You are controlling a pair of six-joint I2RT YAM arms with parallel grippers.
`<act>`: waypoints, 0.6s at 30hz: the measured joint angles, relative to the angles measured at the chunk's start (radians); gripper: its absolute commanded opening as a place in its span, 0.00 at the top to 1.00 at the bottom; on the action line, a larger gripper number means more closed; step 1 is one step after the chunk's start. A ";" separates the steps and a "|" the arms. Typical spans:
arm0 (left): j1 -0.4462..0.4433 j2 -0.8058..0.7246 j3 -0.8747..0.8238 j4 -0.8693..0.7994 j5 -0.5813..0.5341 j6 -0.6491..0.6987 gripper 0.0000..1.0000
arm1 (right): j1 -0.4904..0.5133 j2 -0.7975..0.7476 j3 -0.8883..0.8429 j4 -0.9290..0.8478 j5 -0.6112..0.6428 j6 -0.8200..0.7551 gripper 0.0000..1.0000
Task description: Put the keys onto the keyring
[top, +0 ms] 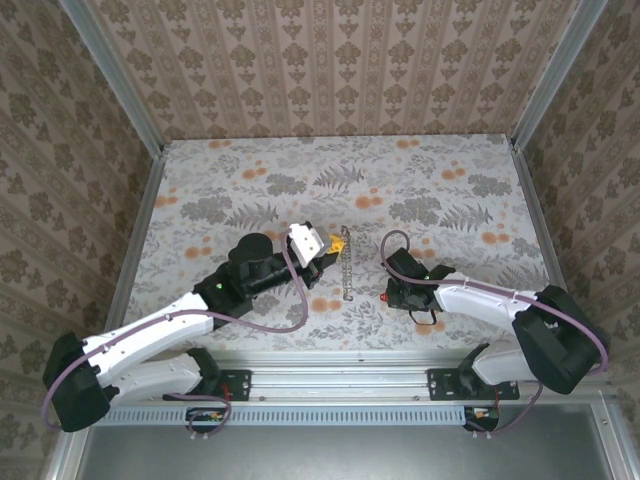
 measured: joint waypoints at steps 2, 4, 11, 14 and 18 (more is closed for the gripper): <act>0.000 0.000 0.000 0.000 0.000 -0.002 1.00 | 0.000 -0.010 -0.002 0.000 0.007 -0.001 0.84; 0.000 0.000 0.000 0.000 0.000 -0.002 1.00 | 0.000 -0.023 -0.002 -0.002 0.012 -0.002 0.87; 0.000 0.000 0.000 0.000 0.000 -0.003 1.00 | 0.000 -0.046 -0.006 -0.003 0.017 -0.002 0.90; 0.000 0.000 0.000 0.000 0.000 -0.003 1.00 | 0.000 -0.046 -0.016 -0.004 0.020 -0.004 0.70; 0.000 0.000 0.000 0.000 0.000 -0.010 1.00 | 0.000 -0.046 -0.017 -0.003 0.020 -0.002 0.67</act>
